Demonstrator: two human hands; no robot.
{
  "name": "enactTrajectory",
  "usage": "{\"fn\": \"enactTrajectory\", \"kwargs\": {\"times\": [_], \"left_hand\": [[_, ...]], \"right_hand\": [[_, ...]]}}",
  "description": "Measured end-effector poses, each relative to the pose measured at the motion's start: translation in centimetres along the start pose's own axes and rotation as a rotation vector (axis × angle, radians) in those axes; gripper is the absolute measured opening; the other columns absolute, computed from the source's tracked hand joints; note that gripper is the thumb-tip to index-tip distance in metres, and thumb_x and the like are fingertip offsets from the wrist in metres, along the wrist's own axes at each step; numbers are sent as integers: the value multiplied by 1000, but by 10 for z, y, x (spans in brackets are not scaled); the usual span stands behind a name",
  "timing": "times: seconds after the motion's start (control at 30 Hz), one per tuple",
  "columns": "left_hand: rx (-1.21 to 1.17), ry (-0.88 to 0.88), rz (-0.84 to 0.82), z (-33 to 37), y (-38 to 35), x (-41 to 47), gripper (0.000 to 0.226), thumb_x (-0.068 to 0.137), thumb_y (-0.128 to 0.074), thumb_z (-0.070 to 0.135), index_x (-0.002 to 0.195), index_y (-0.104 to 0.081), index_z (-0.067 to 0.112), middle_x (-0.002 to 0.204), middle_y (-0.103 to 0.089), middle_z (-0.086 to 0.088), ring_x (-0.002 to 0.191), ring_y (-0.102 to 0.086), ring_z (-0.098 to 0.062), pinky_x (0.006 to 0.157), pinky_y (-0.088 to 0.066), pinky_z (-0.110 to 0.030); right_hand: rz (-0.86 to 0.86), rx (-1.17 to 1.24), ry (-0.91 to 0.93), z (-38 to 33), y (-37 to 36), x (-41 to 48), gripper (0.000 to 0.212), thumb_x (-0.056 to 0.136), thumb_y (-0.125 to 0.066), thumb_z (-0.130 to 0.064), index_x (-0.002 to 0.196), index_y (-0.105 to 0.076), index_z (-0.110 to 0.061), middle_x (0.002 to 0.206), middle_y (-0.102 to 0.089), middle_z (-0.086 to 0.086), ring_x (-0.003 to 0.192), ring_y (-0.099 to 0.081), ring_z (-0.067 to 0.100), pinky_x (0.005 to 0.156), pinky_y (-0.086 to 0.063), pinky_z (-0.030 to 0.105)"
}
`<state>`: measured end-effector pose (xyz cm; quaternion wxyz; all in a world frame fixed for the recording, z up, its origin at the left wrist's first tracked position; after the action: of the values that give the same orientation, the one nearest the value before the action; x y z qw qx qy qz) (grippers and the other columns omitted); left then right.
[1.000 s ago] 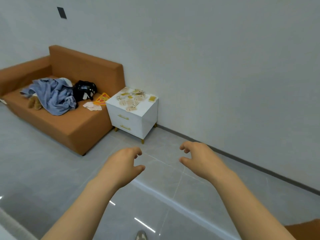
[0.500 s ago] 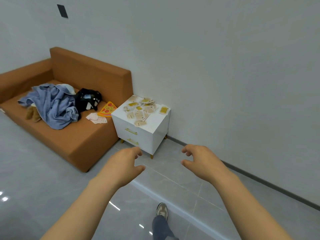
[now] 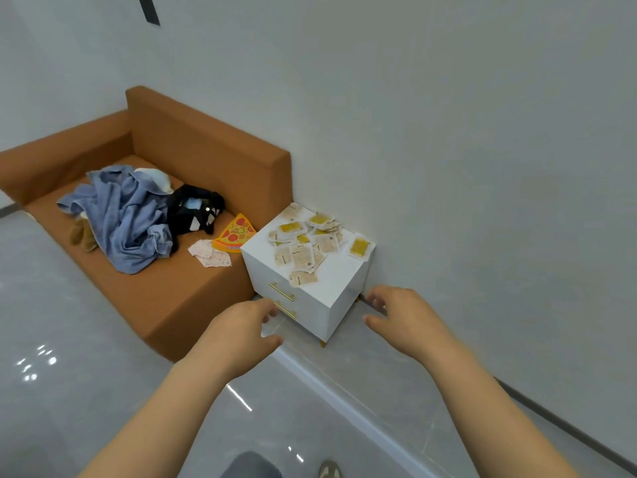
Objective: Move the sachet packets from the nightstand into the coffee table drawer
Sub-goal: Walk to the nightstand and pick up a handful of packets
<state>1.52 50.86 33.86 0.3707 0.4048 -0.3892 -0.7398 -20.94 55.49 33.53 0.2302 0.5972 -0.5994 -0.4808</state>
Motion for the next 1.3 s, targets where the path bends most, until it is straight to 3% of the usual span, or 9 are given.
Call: {"fn": "enactTrajectory", "kwargs": {"times": [0.4, 0.7, 1.03, 1.3], "left_hand": [[8, -35, -63, -74, 53, 170, 37, 83, -63, 34, 119, -55, 26, 115, -61, 7, 103, -57, -11, 76, -43, -22], [70, -96, -136, -128, 99, 292, 41, 84, -62, 35, 123, -53, 25, 121, -60, 4, 110, -56, -14, 87, -47, -28], [79, -104, -231, -124, 92, 415, 40, 86, -62, 35, 123, -53, 24, 121, -60, 5, 105, -59, -13, 87, -48, -28], [197, -110, -317, -122, 66, 501, 41, 90, -58, 37, 128, -50, 22, 125, -57, 2, 114, -55, -17, 88, -44, -27]], "right_hand": [[-54, 17, -91, -44, -11, 161, 40, 89, -58, -28, 129, -53, -21, 127, -60, 0, 113, -57, 17, 90, -48, 30], [-85, 72, -234, -75, -23, 257, 40, 91, -57, -30, 130, -52, -22, 127, -59, -1, 115, -56, 16, 92, -46, 28], [-152, 86, -323, -39, -27, 360, 40, 92, -56, -31, 131, -51, -23, 129, -58, -1, 114, -56, 16, 88, -44, 26], [-184, 110, -433, 24, -34, 431, 42, 93, -56, -27, 133, -49, -18, 125, -59, 4, 112, -56, 20, 86, -43, 27]]}}
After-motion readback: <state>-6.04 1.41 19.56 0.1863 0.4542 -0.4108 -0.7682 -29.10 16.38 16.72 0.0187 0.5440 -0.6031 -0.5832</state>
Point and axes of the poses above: each hand's wrist, its own x-axis towards the middle knuckle, its own y-axis out of the back of the hand, z = x × y, the point moved 8 cm from there along x, towards the middle knuckle
